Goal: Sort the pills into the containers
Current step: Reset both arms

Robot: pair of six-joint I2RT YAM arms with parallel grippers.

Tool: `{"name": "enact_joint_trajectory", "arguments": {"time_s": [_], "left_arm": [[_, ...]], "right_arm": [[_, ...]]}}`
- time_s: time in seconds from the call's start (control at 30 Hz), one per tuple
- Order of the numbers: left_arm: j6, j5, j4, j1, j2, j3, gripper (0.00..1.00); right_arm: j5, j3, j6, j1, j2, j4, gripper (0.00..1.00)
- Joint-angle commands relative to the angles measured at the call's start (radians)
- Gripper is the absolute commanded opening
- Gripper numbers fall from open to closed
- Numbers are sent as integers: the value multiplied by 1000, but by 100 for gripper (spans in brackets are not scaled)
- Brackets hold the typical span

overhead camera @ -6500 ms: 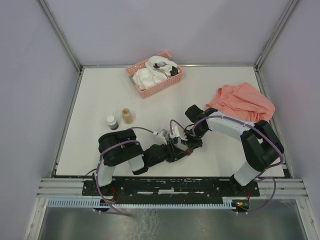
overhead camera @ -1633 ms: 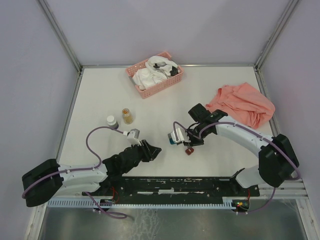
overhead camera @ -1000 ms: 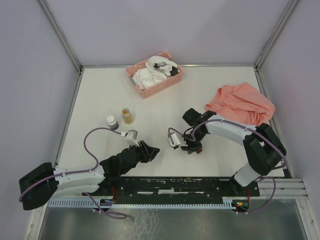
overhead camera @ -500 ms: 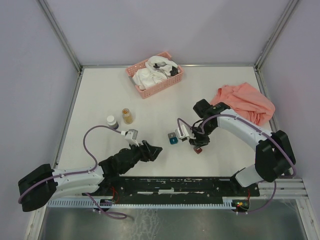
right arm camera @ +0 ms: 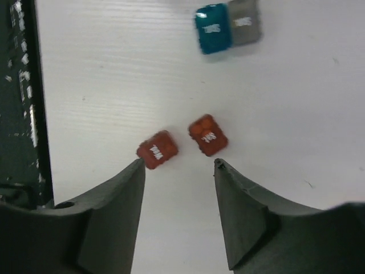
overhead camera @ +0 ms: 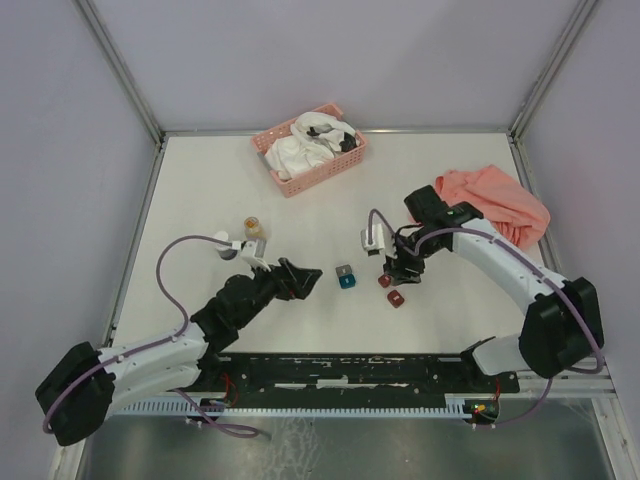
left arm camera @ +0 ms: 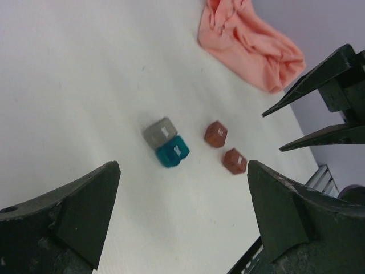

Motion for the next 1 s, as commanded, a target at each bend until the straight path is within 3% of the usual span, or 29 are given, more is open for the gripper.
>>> {"name": "enact_joint_trajectory", "arguments": {"time_s": [0.0,0.13,0.2,0.3,0.6,0.97], "left_arm": [[107,118,-37,140,-93,121,99],[177,150,-189,200,-124,255,99],[210,128,-282,201,-134,325,99],[248,107,-389,201,-150,427,99],[342,107,-664,201,-189,740,99],[380,153,-769,201,-239,904,99]], "right_arm": [[4,36,296,-103,-151,220,68],[75,31,513,-184,-238,347,99],[227,54,717,-203,-261,408,99],[280,117,836,-229,-285,410,99],[127,382,976,-232,-386,304,99],[241,470,1192,-232,-479,269,99]]}}
